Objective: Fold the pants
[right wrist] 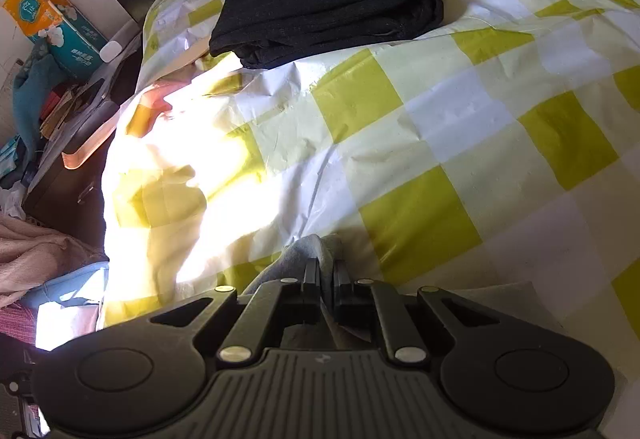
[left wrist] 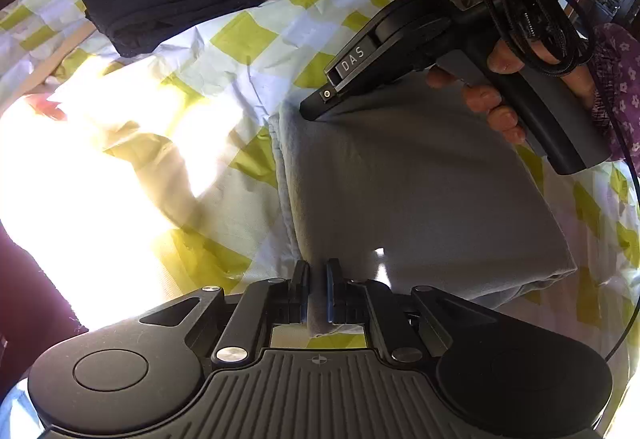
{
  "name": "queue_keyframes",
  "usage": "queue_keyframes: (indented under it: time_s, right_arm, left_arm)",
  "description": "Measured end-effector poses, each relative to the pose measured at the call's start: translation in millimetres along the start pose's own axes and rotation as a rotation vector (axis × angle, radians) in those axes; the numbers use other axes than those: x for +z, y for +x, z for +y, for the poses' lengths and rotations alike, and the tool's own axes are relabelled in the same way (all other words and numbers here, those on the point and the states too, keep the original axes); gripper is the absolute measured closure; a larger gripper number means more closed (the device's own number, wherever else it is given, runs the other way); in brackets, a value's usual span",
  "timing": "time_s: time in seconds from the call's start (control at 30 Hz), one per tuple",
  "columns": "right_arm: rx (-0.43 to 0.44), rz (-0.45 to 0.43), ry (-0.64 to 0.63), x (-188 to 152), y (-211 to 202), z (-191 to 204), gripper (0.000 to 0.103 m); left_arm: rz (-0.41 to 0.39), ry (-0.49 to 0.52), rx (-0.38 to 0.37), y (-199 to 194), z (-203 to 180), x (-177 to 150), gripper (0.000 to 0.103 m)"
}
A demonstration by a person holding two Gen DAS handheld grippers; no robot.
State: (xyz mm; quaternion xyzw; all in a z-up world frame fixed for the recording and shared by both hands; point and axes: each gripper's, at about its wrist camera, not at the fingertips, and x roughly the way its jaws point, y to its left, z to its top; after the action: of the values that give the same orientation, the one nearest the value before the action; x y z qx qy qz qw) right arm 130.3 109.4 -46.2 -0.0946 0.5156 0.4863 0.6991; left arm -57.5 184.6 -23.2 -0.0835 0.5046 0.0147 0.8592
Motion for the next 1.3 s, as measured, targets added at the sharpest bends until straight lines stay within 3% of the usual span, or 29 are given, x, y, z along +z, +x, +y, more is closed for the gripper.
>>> queue_keyframes:
  time_s: [0.23,0.33,0.53,0.63,0.73,0.9,1.03,1.17,1.3]
  right_arm:
    - [-0.078,-0.063,-0.189,-1.4,-4.8,38.2,0.07]
    - [-0.053,-0.109,-0.155,9.4,-22.2,37.5,0.063]
    - [-0.063,-0.255,-0.114,22.1,-76.9,36.5,0.062]
    - [-0.121,-0.263,-0.051,2.3,-106.6,22.1,0.062]
    - [-0.174,-0.214,0.029,-36.5,-123.8,6.2,0.062]
    - [-0.214,-0.1,0.16,-96.2,-110.2,-9.0,0.062]
    - [-0.245,-0.069,0.193,-121.9,-91.8,-2.8,0.062]
    - [-0.261,-0.116,0.173,-116.9,-114.0,10.0,0.062]
    - [-0.346,-0.17,0.276,-118.5,-138.5,-12.9,0.054]
  left_arm:
    - [-0.012,-0.008,0.02,-18.3,3.2,-0.5,0.09]
    - [-0.023,0.001,0.047,-34.7,6.0,3.5,0.09]
    - [-0.107,0.026,0.084,-62.2,1.6,26.5,0.09]
    - [-0.185,0.092,0.086,-54.0,-14.9,46.7,0.09]
    - [-0.244,0.156,0.077,-30.3,-30.4,65.1,0.089]
    - [-0.23,0.208,0.082,29.0,-35.3,84.4,0.089]
    - [-0.096,0.221,0.167,64.9,-18.2,74.7,0.089]
    - [-0.088,0.253,0.212,45.9,-9.4,68.5,0.089]
    - [-0.073,0.154,0.176,19.4,6.8,71.7,0.089]
